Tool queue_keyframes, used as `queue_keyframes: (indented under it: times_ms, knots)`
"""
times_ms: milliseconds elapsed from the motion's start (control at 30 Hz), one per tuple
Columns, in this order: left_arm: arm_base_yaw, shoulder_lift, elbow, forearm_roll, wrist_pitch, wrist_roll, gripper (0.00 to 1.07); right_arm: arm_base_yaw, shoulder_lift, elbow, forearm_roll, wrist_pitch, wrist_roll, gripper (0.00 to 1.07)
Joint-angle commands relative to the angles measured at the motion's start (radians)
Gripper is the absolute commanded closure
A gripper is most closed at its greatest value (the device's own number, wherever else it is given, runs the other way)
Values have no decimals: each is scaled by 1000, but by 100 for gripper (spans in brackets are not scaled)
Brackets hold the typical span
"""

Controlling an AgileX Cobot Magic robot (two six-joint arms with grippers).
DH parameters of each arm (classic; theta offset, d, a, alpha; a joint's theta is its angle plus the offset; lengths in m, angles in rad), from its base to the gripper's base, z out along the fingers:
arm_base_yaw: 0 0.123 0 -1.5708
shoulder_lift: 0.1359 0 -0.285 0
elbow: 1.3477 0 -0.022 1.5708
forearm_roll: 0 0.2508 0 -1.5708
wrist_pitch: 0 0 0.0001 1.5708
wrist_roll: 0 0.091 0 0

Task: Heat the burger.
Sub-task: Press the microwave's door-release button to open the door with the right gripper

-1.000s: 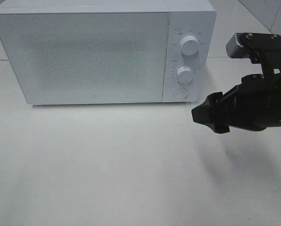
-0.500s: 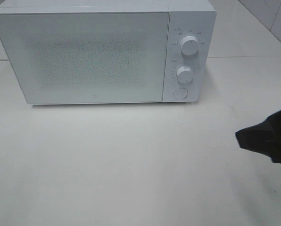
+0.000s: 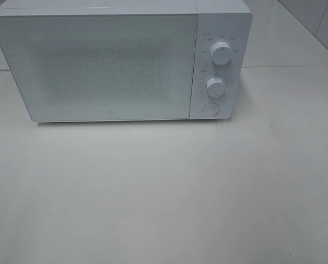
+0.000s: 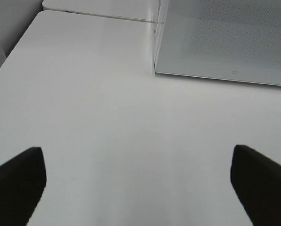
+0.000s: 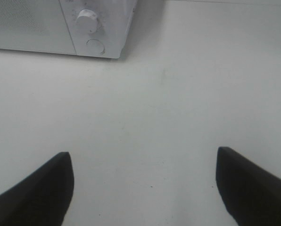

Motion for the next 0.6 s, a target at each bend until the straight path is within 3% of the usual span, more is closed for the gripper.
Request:
queue_keyframes:
  times_ms: [33,333,600]
  knots:
    - [0,-19,3,-1,-14,-1,7,-66,-137,1,-19,52,-16,29]
    - [0,-19,3,-1,-14,-1,7,-83,-341,21,-30,57,-7,31]
    - [0,-15,3,0,-14,-1,7,-83,-353,45,-30,105,0,31]
